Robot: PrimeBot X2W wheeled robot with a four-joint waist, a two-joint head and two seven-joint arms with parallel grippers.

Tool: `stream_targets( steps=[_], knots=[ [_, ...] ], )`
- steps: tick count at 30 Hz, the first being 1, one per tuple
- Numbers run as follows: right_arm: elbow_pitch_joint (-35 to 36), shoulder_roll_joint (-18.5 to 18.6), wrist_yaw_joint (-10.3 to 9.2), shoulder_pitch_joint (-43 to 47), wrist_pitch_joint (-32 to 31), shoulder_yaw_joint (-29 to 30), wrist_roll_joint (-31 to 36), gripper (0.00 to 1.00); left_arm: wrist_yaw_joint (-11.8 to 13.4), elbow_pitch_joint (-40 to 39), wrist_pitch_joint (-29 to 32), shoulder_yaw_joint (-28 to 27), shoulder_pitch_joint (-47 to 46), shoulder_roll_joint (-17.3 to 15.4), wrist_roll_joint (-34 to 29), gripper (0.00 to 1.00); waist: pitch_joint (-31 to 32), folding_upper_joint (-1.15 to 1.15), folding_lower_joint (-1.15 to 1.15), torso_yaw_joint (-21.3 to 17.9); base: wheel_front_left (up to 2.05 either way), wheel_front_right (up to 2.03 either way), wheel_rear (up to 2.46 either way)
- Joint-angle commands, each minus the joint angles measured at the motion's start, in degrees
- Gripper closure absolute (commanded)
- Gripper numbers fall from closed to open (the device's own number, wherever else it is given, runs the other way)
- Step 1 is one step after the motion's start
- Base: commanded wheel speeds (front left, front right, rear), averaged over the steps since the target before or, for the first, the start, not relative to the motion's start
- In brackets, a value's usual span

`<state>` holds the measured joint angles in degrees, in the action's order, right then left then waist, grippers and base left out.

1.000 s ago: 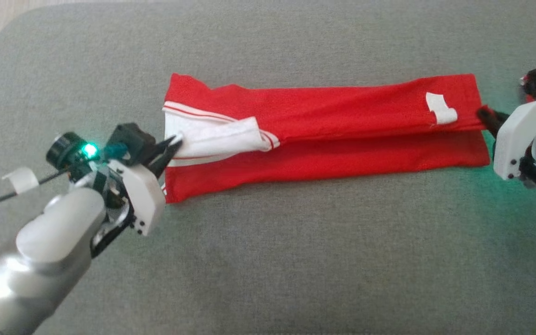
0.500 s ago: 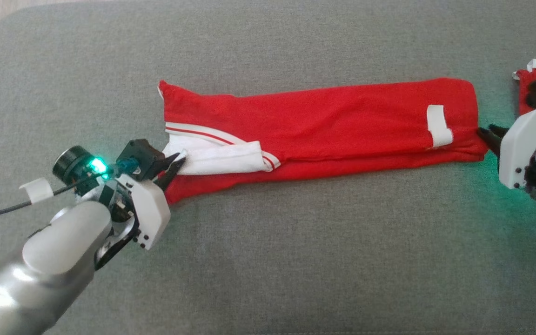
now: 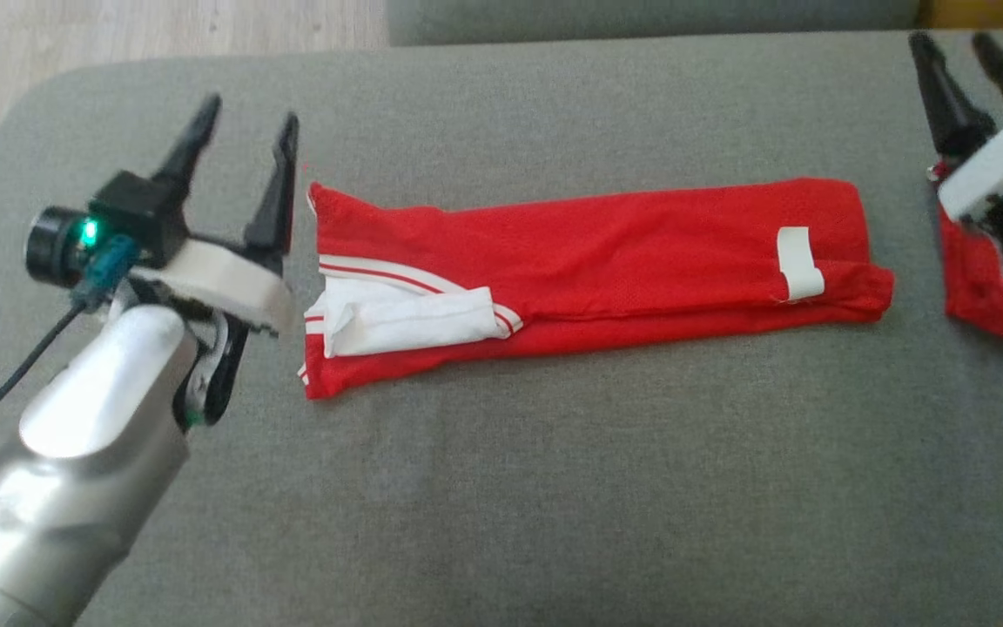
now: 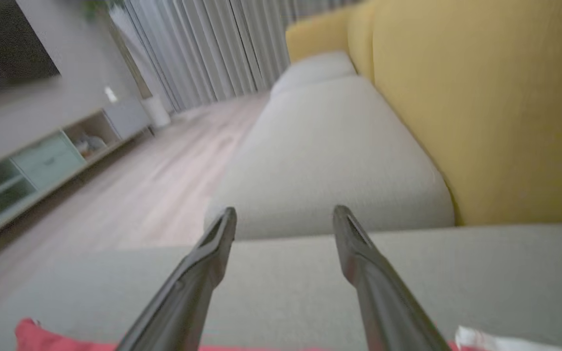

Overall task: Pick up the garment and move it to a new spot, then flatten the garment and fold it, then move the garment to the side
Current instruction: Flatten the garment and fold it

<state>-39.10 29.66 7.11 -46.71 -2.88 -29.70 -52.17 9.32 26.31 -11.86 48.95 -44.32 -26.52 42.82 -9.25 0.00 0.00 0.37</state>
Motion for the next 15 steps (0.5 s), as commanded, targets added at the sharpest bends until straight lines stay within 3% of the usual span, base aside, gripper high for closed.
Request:
stream_targets(
  steps=[1, 3, 7, 11, 15],
  knots=[
    [2.9, -2.1, 0.37, 0.0, 6.3, 2.2, 1.6, 0.00, 2.0, -2.8, -2.2, -5.5, -1.5, -0.3, 0.9, 0.00, 1.3, 0.00, 0.00, -0.1, 0.00, 0.00, 0.00],
    [3.5, -3.6, 0.37, 0.6, 8.8, 3.6, 2.2, 0.00, 2.7, -3.5, -2.6, -6.8, -0.4, 0.4, 1.4, 0.00, 1.8, 0.00, 0.00, -0.1, 0.00, 0.00, 0.00],
    [5.5, -9.9, 0.37, 4.6, 16.5, 9.6, 6.5, 0.00, 4.7, -6.7, -3.1, -12.7, 5.9, 3.0, 2.3, 0.00, 3.7, 0.00, 0.00, -0.3, 0.00, 0.00, 0.00],
    [9.4, -16.4, 0.37, 11.7, 17.8, 15.5, 15.9, 0.00, 6.5, -11.5, -3.1, -20.4, 15.1, 6.4, -1.0, 0.00, 4.8, 0.00, 0.00, -0.6, 0.00, 0.00, 0.00],
    [15.6, -23.4, 0.37, 21.7, 17.9, 23.1, 23.3, 0.00, 5.9, -14.2, -3.1, -25.2, 23.6, 10.0, -6.5, 0.00, 5.0, 0.00, 0.00, -0.5, 0.00, 0.00, 0.00]
  ],
)
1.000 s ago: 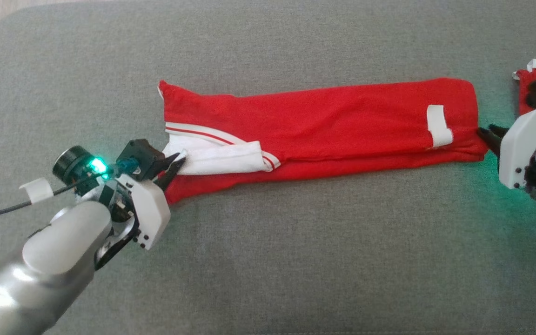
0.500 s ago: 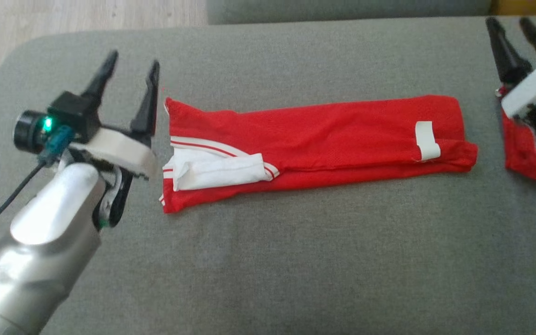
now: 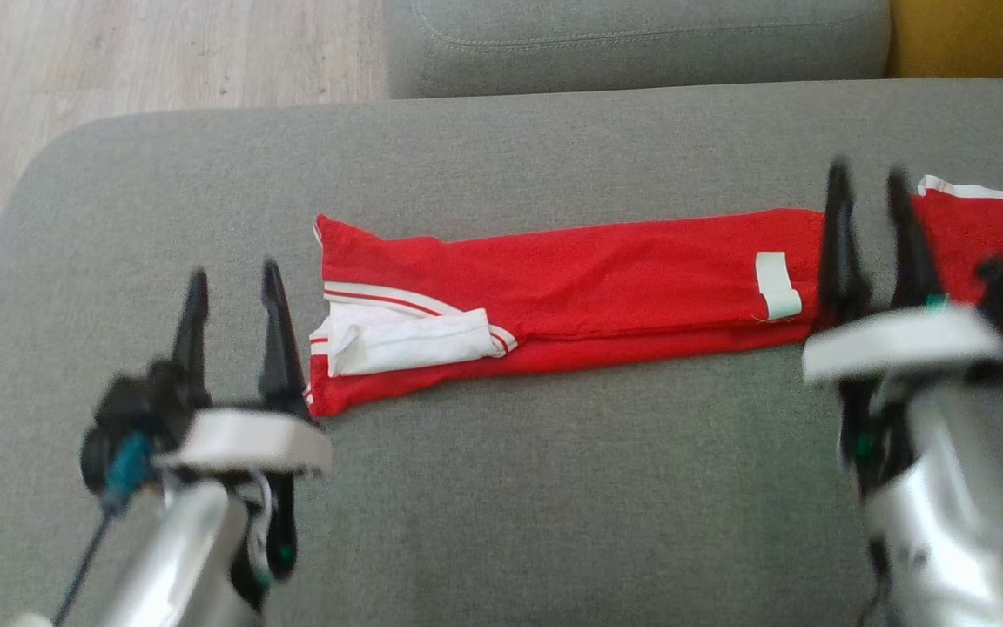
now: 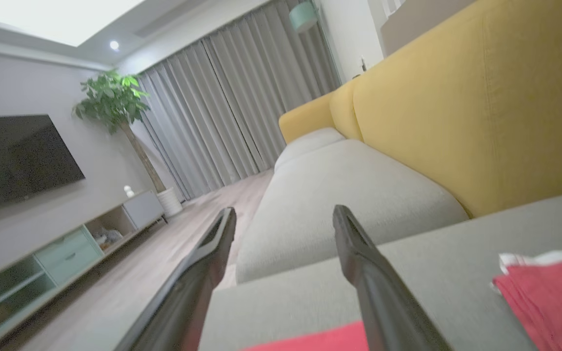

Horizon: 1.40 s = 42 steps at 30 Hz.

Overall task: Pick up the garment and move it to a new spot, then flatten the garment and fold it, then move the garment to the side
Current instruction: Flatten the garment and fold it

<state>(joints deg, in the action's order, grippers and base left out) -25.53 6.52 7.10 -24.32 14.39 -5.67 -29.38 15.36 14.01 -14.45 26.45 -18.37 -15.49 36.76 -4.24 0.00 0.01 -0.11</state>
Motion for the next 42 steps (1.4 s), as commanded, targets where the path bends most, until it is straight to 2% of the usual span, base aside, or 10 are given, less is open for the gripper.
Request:
stream_targets(
  steps=[1, 8, 16, 25, 32, 37, 38, 39, 40, 42],
  knots=[
    [3.2, -1.1, 0.39, 1.7, 0.6, -0.1, 2.6, 0.00, -0.7, -2.2, -0.5, -3.6, -0.5, -0.1, -1.7, 0.00, 0.0, 0.00, -0.01, 0.0, 0.00, 0.00, 0.00],
    [5.9, -3.5, 0.39, 12.5, 0.6, 0.9, 12.3, 0.00, -5.1, -0.8, -0.5, -8.8, 7.2, 4.6, -9.2, 0.00, -0.7, 0.00, -0.01, -0.2, 0.00, 0.00, 0.00],
    [4.1, -3.6, 0.39, 9.2, 0.4, 3.6, 15.2, 0.00, -9.5, 1.1, -0.5, -12.9, 5.0, 8.3, -14.7, 0.00, -4.0, 0.00, -0.01, 0.1, 0.00, 0.00, 0.00],
    [-10.2, -3.6, 0.39, -2.2, -3.6, 19.7, 21.2, 0.00, -12.8, 2.5, -0.5, -14.4, 1.5, 10.7, -18.2, 0.00, -9.8, 0.00, -0.01, 1.9, 0.00, 0.00, 0.00],
    [-23.1, -3.6, 0.39, -7.6, -5.2, 21.9, 25.6, 0.00, -14.3, 3.2, -0.5, -15.9, 0.5, 11.6, -19.8, 0.00, -11.8, 0.00, -0.01, 2.9, 0.00, 0.00, 0.00],
    [-29.5, -3.6, 0.39, -9.1, -5.3, 22.2, 27.3, 0.02, -14.8, 3.7, -0.5, -16.7, 0.0, 11.9, -20.4, 0.00, -11.7, 0.00, -0.01, 3.2, 0.00, 0.00, 0.00],
    [-30.6, -3.6, 0.39, -9.4, -4.8, 22.2, 27.5, 0.42, -14.9, 3.8, -0.5, -16.9, -0.1, 12.0, -20.5, 0.00, -11.5, 0.00, -0.01, 3.1, 0.00, 0.00, 0.00],
    [-31.5, -3.6, 0.39, -9.7, -4.0, 22.3, 27.7, 0.90, -14.9, 3.8, -0.5, -17.1, 0.0, 12.0, -20.7, 0.00, -11.3, 0.00, -0.01, 3.0, 0.00, 0.00, 0.00],
    [-32.1, -3.6, 0.39, -10.0, -3.2, 22.5, 27.9, 1.00, -15.0, 3.9, -0.5, -17.3, 0.0, 12.1, -20.8, 0.00, -11.0, 0.00, -0.01, 2.8, 0.00, 0.00, 0.00],
    [-32.6, -3.6, 0.39, -10.6, -1.9, 23.4, 28.7, 1.00, -15.1, 4.1, -0.5, -17.7, 0.4, 12.2, -21.0, 0.00, -10.2, 0.00, -0.01, 2.4, 0.00, 0.00, 0.00]
  ],
)
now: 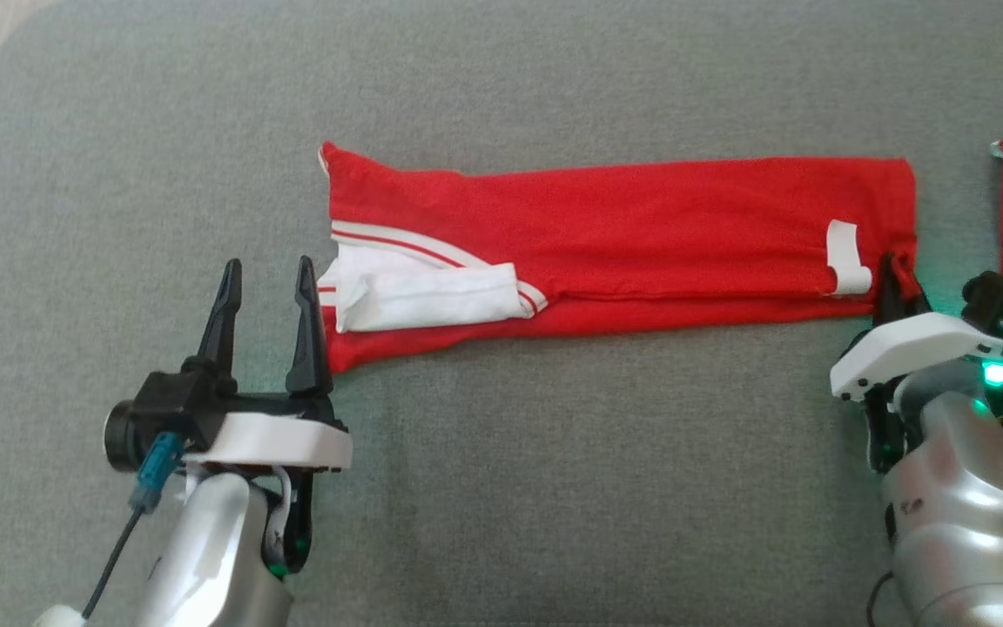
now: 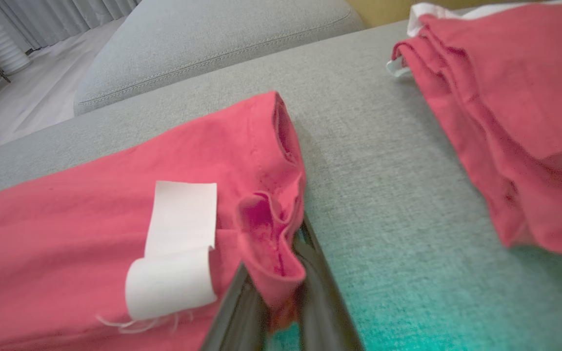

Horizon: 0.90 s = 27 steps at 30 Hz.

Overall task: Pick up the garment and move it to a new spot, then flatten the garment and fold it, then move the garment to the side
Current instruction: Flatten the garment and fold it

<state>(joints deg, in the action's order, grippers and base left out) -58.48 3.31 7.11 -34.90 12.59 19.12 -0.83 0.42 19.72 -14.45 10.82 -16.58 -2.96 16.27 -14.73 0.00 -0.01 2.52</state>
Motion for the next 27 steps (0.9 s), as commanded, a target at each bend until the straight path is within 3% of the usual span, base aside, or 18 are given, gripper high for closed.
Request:
stream_targets(
  steps=[1, 9, 15, 21, 24, 25, 26, 27],
  knots=[
    [0.6, -0.4, 0.37, -0.1, 0.5, -0.6, 1.0, 1.00, -0.3, -1.5, -0.5, -2.2, -1.2, -0.3, -0.7, 0.00, 0.7, 0.00, 0.01, -0.5, 0.00, 0.00, 0.00],
    [9.8, 0.1, 0.37, 1.9, 1.1, 10.2, 11.5, 1.00, -0.8, -1.2, -0.5, -3.0, 0.4, 0.0, -0.6, 0.00, 4.5, 0.00, 0.01, -1.5, 0.00, 0.00, 0.00],
    [17.5, 0.2, 0.37, 3.3, -2.8, 13.6, 15.7, 1.00, -1.0, -0.7, -0.5, -2.7, 1.6, 0.0, -0.4, 0.00, 7.0, 0.00, 0.01, -0.9, 0.00, 0.00, 0.00],
    [21.3, -0.4, 0.37, 3.2, -5.9, 7.7, 11.6, 1.00, -0.6, -1.2, -0.5, -1.8, 2.0, 0.1, 1.1, 0.00, 8.4, 0.00, 0.01, 0.9, 0.00, 0.00, 0.00],
    [21.0, -0.4, 0.37, 2.6, -7.0, 1.2, 4.9, 1.00, -0.4, -1.1, -0.5, -1.4, 1.9, 0.1, 1.3, 0.00, 9.2, 0.00, 0.01, 2.3, 0.00, 0.00, 0.00],
    [21.2, -0.4, 0.37, 2.5, -7.8, -4.1, 0.1, 1.00, -0.3, -1.0, -0.5, -1.2, 1.8, 0.1, 1.4, 0.00, 9.8, 0.00, 0.01, 3.3, 0.00, 0.00, 0.00],
    [21.2, -0.4, 0.37, 2.5, -7.8, -4.1, 0.1, 1.00, -0.3, -1.0, -0.5, -1.2, 1.8, 0.1, 1.4, 0.00, 9.8, 0.00, 0.01, 3.3, 0.00, 0.00, 0.00],
    [21.9, -0.4, 0.37, 2.6, -8.5, -9.4, -4.4, 1.00, -0.2, -0.9, -0.5, -0.9, 1.8, 0.1, 1.5, 0.00, 10.2, 0.00, 0.01, 4.1, 0.00, 0.00, 0.00]
  ],
)
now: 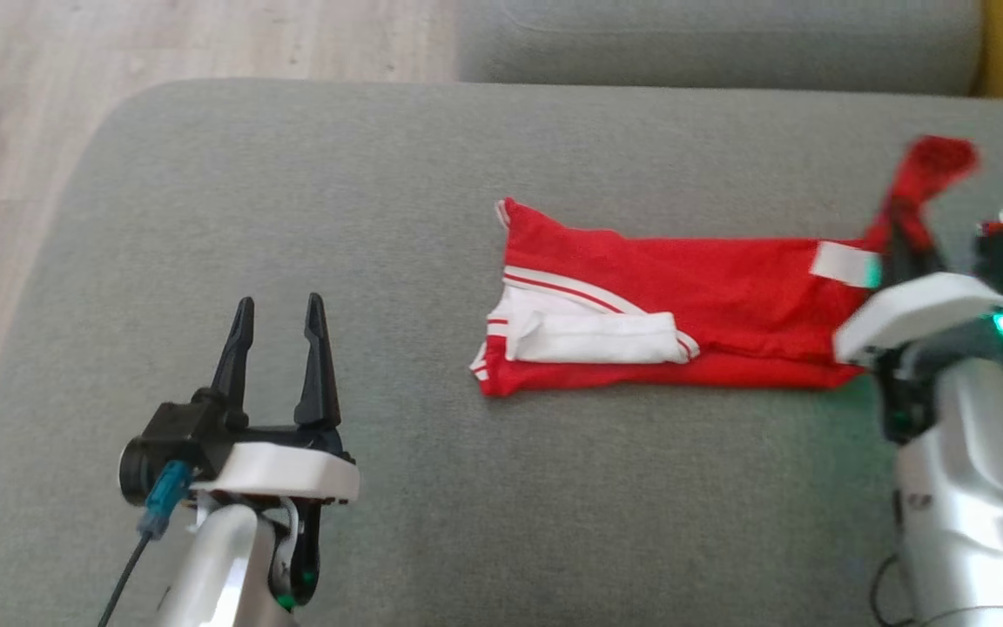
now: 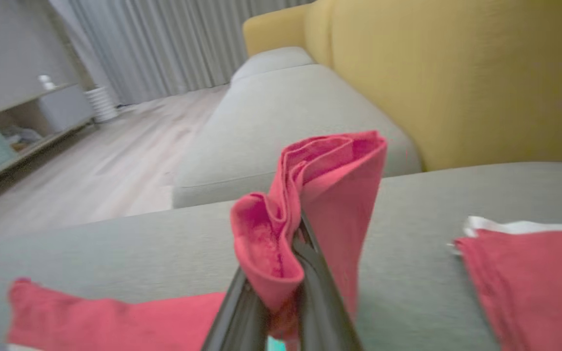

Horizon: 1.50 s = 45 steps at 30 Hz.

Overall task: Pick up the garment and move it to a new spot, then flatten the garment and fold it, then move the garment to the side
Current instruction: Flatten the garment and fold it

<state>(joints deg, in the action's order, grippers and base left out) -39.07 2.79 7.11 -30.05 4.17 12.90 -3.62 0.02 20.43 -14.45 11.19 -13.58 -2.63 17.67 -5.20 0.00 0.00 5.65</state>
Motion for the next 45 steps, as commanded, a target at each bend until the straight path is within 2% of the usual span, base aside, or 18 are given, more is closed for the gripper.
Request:
stream_targets(
  steps=[1, 7, 8, 15, 21, 31, 32, 33, 37, 41, 45],
  knots=[
    [3.1, 0.1, 0.37, -2.2, -0.4, -5.7, -3.7, 1.00, 0.2, -1.6, -0.5, -1.2, -1.2, -0.3, 0.1, 0.00, 0.9, 0.00, 0.00, 1.4, 0.00, 0.00, 0.00],
    [6.0, 0.1, 0.37, -0.7, -0.2, -19.7, -11.9, 1.00, 0.5, -1.6, -0.5, -1.2, -1.3, -0.3, 0.4, 0.00, 0.7, 0.00, 0.00, 3.7, 0.00, 0.00, 0.00],
    [6.0, 0.1, 0.37, -0.7, -0.2, -19.7, -11.9, 1.00, 0.5, -1.6, -0.5, -1.2, -1.3, -0.3, 0.4, 0.00, 0.7, 0.00, 0.00, 3.7, 0.00, 0.00, 0.00],
    [4.1, 0.1, 0.37, 0.3, 0.4, -32.3, -18.8, 1.00, 0.5, -1.8, -0.5, -0.3, -1.7, -0.3, 0.4, 0.00, -1.3, 0.00, 0.00, 6.0, 0.00, 0.00, 0.00],
    [-1.0, 0.1, 0.37, -1.2, 1.8, -37.3, -23.2, 1.00, 0.6, -2.1, -0.5, 0.5, -2.7, -0.2, 0.5, 0.00, -3.6, 0.00, 0.00, 7.7, 0.00, 0.00, 0.00],
    [-8.4, 0.1, 0.37, -5.3, 6.9, -43.6, -26.6, 1.00, 0.9, -2.9, -0.5, 2.0, -3.5, -0.2, 1.2, 0.00, -5.8, 0.00, 0.00, 9.5, 0.00, 0.00, 0.00],
    [-8.6, 0.1, 0.37, -5.4, 7.3, -44.5, -26.8, 0.79, 0.9, -2.8, -0.5, 2.1, -3.6, -0.2, 1.3, 0.00, -5.9, 0.00, 0.00, 9.5, 0.00, 0.00, 0.00],
    [-9.0, 0.1, 0.37, -5.5, 7.6, -45.3, -26.8, 0.00, 0.9, -2.7, -0.5, 2.1, -3.6, -0.2, 1.3, 0.00, -5.9, 0.00, 0.00, 9.6, 0.00, 0.00, 0.00],
    [-8.2, 0.1, 0.37, -5.7, 8.7, -48.3, -27.5, 0.00, 1.0, -2.3, -0.5, 2.0, -3.7, -0.2, 1.5, 0.00, -5.4, 0.00, 0.00, 9.1, 0.00, 0.00, 0.00],
    [-3.8, 0.1, 0.37, -5.8, 9.7, -51.8, -29.8, 0.00, 0.9, -2.6, -0.5, 1.0, -3.3, -0.2, 1.3, 0.00, -4.0, 0.00, 0.00, 7.7, 0.00, 0.00, 0.00],
    [-1.9, 0.1, 0.37, -6.8, 10.5, -51.2, -26.3, 0.00, 0.7, -2.7, -0.5, 0.2, -2.5, -0.2, 1.1, 0.00, -2.4, 0.00, 0.00, 5.6, 0.00, 0.00, 0.00]
  ],
)
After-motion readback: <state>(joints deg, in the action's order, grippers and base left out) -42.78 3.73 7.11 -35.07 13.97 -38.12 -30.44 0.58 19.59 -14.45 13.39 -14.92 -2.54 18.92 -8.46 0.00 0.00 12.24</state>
